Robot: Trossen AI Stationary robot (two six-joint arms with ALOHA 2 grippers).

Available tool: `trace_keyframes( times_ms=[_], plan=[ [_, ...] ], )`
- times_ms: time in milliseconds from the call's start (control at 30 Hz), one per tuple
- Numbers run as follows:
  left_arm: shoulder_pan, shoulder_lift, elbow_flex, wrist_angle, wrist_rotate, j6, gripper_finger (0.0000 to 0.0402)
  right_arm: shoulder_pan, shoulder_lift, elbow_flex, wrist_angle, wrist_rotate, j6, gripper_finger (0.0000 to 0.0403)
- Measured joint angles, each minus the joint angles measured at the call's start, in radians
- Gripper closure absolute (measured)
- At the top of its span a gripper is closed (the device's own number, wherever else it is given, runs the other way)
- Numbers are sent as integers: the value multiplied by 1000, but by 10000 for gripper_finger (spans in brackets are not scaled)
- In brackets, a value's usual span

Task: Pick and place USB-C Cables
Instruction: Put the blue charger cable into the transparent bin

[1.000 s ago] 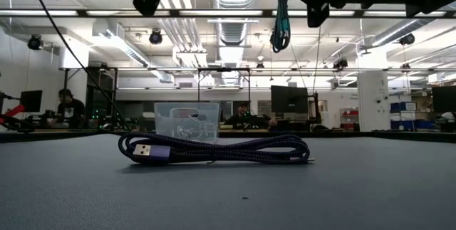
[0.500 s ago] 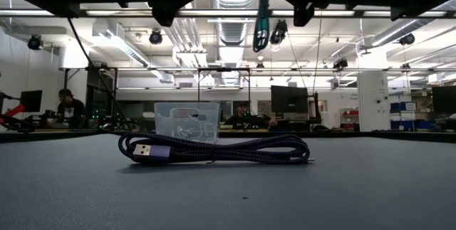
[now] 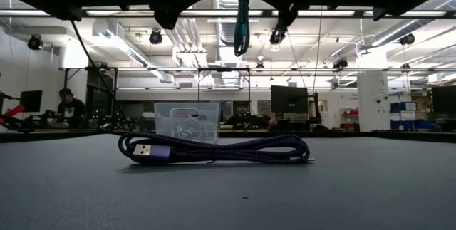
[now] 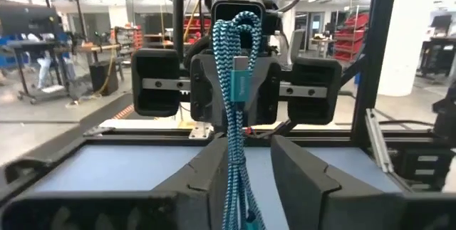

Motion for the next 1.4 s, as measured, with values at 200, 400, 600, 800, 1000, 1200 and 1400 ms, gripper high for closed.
trace_keyframes(
  times_ms=[200, 400, 600, 800, 1000, 1200, 1400],
  plan=[
    [8, 1, 0, -2, 0, -32, 242, 0, 40, 35, 0, 0, -7, 383],
    [10, 2, 0, -2, 0, -31, 198, 0, 82, 76, 2, 0, -31, 383],
    [11, 28, 0, -1, 0, -31, 194, 0, 112, 121, 8, 0, -75, 383],
    [13, 52, 0, 0, -1, -31, 195, 0, 111, 147, 8, 1, -108, 383],
    [17, 73, 21, 4, -3, -31, 219, -2, 118, 153, 9, 8, -116, 383],
    [18, 94, 36, -2, -5, -30, 251, -6, 124, 153, 8, 9, -112, 383],
    [18, 81, 30, 0, -4, -30, 295, -6, 124, 153, 6, 9, -112, 383]
  ],
)
